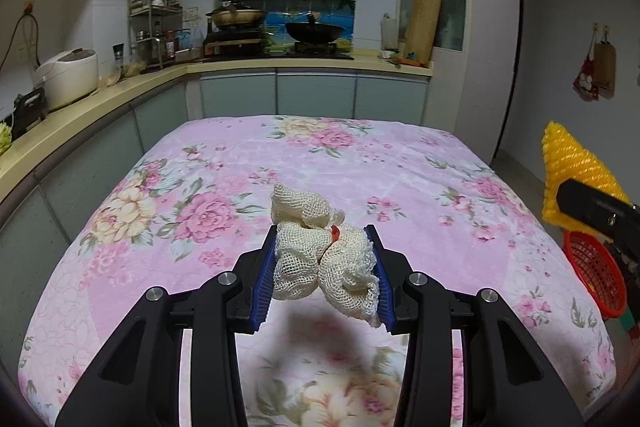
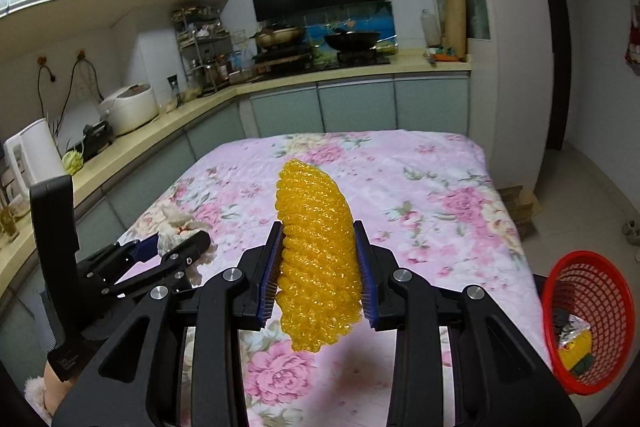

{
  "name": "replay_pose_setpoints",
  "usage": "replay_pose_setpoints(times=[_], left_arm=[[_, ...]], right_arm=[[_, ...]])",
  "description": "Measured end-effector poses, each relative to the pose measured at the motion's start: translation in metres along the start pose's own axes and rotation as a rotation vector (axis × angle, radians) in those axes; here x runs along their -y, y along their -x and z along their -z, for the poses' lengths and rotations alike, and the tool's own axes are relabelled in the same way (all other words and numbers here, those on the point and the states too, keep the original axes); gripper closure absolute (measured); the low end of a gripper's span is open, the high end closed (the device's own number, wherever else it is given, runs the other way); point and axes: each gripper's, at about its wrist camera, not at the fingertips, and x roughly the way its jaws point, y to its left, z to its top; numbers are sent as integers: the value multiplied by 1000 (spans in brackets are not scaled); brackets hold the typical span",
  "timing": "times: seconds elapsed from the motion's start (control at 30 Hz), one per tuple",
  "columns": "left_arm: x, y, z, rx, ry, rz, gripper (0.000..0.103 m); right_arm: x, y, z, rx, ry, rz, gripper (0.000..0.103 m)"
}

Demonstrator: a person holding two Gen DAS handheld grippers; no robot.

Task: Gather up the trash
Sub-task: 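Carry the mesh bag and yellow sponge over the red basket with both tools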

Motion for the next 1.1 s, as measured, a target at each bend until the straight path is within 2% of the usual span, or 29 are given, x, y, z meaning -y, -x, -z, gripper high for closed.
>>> replay_pose_setpoints(times=[0.5, 1.1], left_arm=[[66, 0, 1, -16, -75, 141, 63], [142, -10, -4, -52, -172, 270, 63]], right_arm=[[52, 39, 0, 55, -51, 119, 70], [112, 75, 5, 111, -141, 263, 70]])
